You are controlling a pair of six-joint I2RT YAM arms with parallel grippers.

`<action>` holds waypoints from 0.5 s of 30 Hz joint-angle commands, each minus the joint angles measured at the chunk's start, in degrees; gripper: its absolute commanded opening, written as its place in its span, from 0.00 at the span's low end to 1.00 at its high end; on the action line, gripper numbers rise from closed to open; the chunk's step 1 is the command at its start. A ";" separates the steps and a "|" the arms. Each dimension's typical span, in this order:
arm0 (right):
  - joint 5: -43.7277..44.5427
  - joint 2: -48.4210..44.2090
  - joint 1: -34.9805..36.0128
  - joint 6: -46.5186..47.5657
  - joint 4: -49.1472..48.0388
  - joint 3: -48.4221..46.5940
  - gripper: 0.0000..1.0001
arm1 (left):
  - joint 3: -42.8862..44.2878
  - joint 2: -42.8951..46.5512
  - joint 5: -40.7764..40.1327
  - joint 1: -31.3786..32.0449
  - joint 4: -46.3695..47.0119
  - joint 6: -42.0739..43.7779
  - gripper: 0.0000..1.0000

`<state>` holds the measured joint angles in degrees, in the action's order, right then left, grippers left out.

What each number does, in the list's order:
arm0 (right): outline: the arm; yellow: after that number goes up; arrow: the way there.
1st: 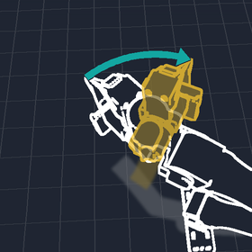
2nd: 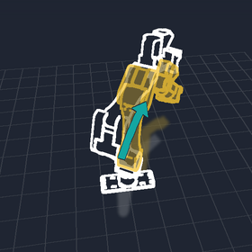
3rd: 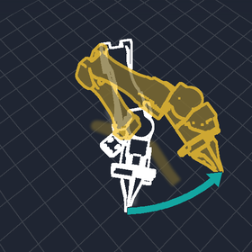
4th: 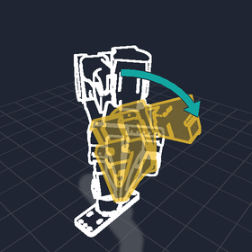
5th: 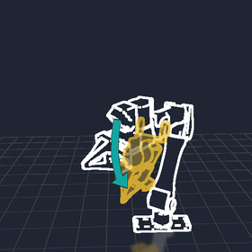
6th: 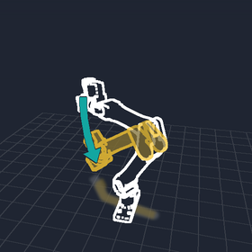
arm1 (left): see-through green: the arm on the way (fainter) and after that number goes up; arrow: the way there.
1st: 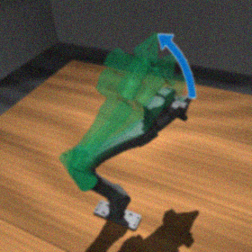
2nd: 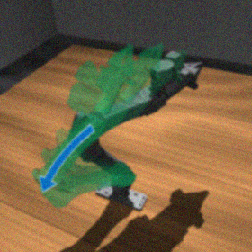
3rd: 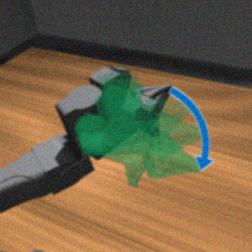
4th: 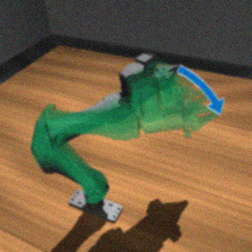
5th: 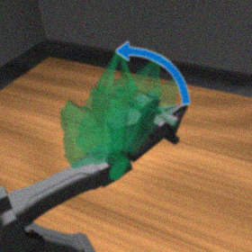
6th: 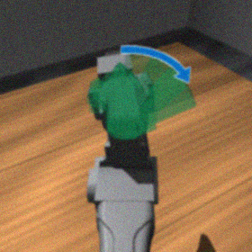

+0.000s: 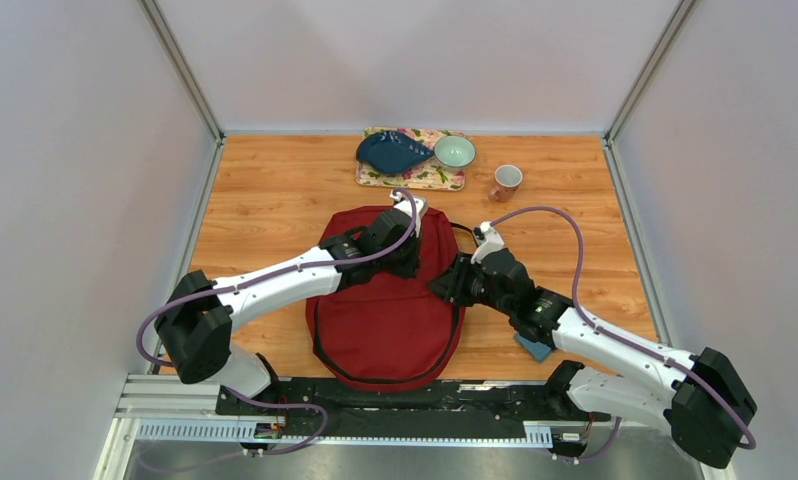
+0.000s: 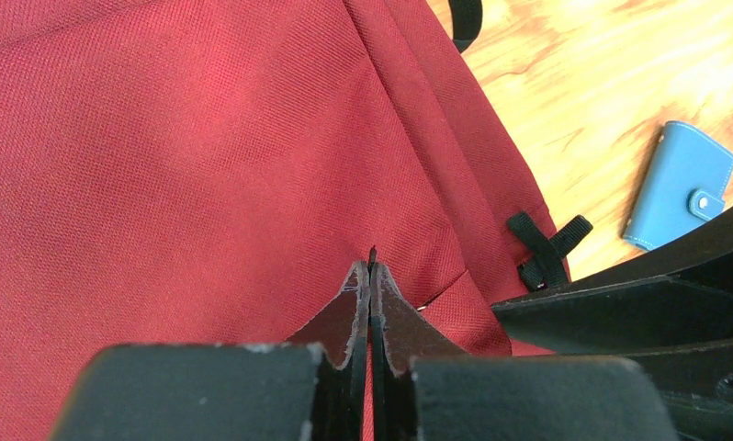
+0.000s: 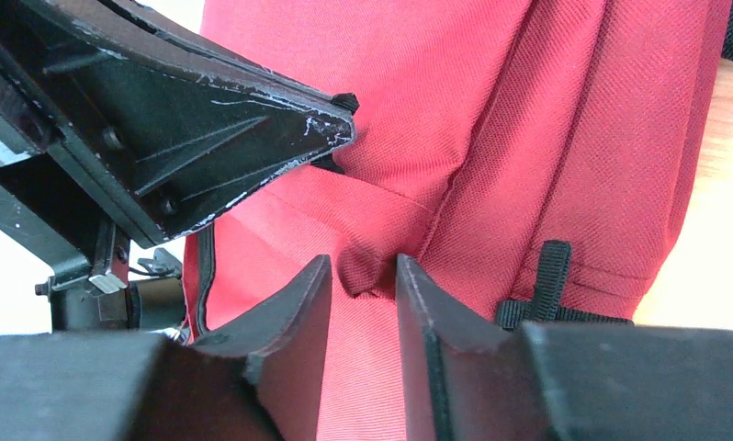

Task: Pack the student bag
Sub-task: Unzip the student bag at the center of the board.

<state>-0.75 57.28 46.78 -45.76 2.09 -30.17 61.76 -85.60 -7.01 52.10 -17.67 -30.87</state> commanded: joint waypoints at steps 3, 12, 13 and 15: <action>-2.06 1.08 -0.29 -0.74 -3.23 -2.17 0.20 | -0.23 2.63 -0.91 -0.15 1.68 -0.68 0.00; 0.67 -0.32 -0.90 0.58 1.77 -1.91 0.00 | -2.43 4.39 -2.31 -0.15 1.41 -0.50 0.00; 0.67 -0.76 -1.51 0.67 2.04 -1.56 0.00 | -2.78 4.74 -2.49 -0.33 1.06 -0.24 0.00; 0.32 -1.90 -2.57 0.67 2.31 -0.25 0.00 | -4.36 6.49 -1.79 -1.38 0.97 0.29 0.00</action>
<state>-0.99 58.11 45.84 -46.06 3.01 -30.17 59.24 -83.57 -7.79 52.05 -17.06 -31.05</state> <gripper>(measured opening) 0.011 0.007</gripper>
